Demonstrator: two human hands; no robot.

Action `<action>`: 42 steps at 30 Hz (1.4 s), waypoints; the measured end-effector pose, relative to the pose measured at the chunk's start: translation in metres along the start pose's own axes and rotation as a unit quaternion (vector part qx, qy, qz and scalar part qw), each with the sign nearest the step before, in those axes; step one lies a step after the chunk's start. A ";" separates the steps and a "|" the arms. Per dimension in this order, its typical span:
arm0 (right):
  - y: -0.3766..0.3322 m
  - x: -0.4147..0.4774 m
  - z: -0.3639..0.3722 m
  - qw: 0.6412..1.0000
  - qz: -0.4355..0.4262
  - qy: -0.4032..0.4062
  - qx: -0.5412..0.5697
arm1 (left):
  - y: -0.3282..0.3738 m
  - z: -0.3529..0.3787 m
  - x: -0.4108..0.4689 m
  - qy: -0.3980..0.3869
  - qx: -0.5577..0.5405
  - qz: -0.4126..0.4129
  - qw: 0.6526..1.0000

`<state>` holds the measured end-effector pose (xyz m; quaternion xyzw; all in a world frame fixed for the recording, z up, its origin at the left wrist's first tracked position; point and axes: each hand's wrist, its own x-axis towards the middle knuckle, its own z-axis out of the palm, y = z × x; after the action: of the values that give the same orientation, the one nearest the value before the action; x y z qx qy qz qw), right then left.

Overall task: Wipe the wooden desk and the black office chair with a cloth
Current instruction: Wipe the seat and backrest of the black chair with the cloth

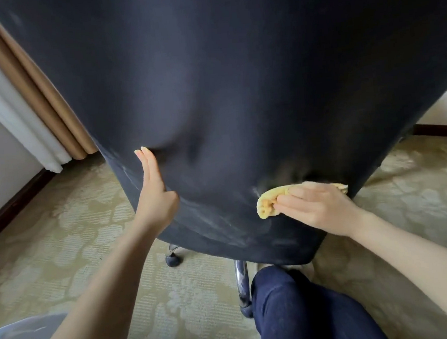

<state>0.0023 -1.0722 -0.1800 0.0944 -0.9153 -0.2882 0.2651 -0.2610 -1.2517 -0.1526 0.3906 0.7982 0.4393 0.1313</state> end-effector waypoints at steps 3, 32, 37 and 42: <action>0.020 0.030 -0.027 0.995 0.020 0.081 -0.046 | 0.003 0.015 -0.008 0.013 -0.031 0.008 0.999; -0.039 0.001 0.044 0.990 -0.045 -0.117 0.068 | 0.030 0.063 -0.033 0.036 0.077 -0.062 0.994; -0.022 -0.039 0.018 0.984 -0.057 -0.160 0.051 | 0.027 0.058 -0.034 0.035 0.089 -0.053 0.994; 0.014 -0.055 -0.024 0.998 0.010 -0.067 0.014 | 0.030 0.064 -0.039 0.069 0.117 -0.045 0.990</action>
<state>0.0613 -1.0539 -0.1793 0.0700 -0.9358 -0.2782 0.2050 -0.1845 -1.2331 -0.1704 0.3361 0.8679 0.3624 0.0491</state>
